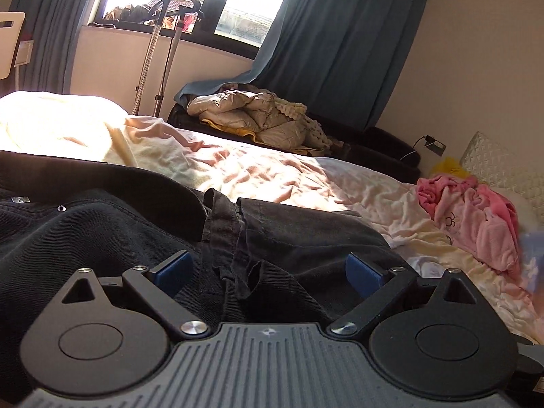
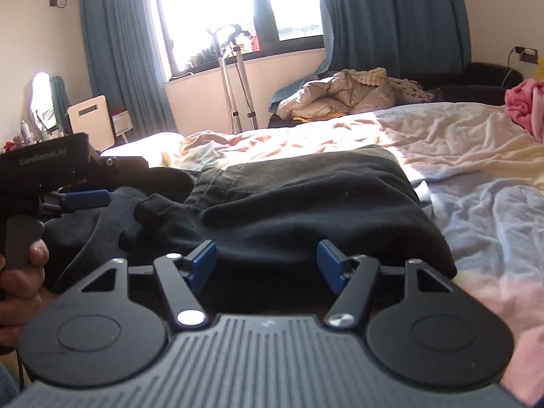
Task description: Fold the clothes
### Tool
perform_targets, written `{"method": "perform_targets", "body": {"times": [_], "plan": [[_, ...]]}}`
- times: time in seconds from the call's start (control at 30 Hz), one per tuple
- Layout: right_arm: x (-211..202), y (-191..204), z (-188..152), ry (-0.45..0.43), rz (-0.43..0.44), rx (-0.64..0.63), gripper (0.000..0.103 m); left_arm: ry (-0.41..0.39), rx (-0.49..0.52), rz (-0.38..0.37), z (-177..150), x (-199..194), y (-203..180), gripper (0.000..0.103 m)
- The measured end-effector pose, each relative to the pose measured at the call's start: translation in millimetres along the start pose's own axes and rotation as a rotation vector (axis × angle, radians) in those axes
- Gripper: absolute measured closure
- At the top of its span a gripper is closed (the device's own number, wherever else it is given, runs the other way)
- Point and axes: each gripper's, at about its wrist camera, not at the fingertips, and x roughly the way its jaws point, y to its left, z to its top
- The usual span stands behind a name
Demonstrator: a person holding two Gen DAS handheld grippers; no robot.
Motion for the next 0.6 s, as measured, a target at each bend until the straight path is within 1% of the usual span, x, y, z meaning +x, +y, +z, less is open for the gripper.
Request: {"method": "perform_targets", "body": {"times": [0.03,0.1,0.17,0.23,0.27,0.3,0.37,0.4,0.47,0.53,0.57,0.6], "plan": [[-0.7,-7.3,2.4,-0.01,-0.048,0.023,0.032,-0.002,0.039,0.002,-4.0,1.0,-6.4,0.011],[0.4,-23.1,7.5,-0.029,-0.156,0.077,0.028,-0.017,0.132,0.009,-11.7,1.8,-19.9,0.016],[2.1,-40.5,6.1,-0.036,-0.174,0.166,0.028,-0.038,0.212,0.008,-17.5,3.3,-31.7,0.018],[6.7,-54.7,1.6,-0.027,-0.195,0.233,0.028,-0.019,0.233,0.023,-20.6,11.1,-36.7,0.021],[7.7,-58.1,0.1,-0.021,-0.207,0.245,0.028,-0.009,0.239,0.034,-21.8,15.3,-38.2,0.025],[10.4,-63.0,-1.3,-0.017,-0.213,0.259,0.028,0.003,0.228,0.054,-22.0,20.4,-36.4,0.031],[12.5,-70.6,-1.6,-0.019,-0.205,0.287,0.025,0.026,0.185,0.08,-21.0,27.9,-29.6,0.034],[14.3,-73.6,-0.6,-0.024,-0.204,0.301,0.023,0.037,0.156,0.086,-20.0,30.7,-25.2,0.034],[17.7,-78.9,1.1,-0.032,-0.202,0.324,0.023,0.05,0.104,0.081,-18.9,33.1,-17.4,0.035],[20.1,-83.1,2.0,-0.036,-0.199,0.345,0.023,0.048,0.071,0.071,-17.8,34.9,-13.3,0.04],[21.0,-85.0,2.2,-0.036,-0.196,0.356,0.023,0.042,0.059,0.065,-17.2,35.8,-12.3,0.05],[22.0,-86.7,2.4,-0.036,-0.196,0.364,0.023,0.03,0.057,0.061,-16.9,36.4,-12.0,0.065]]}}
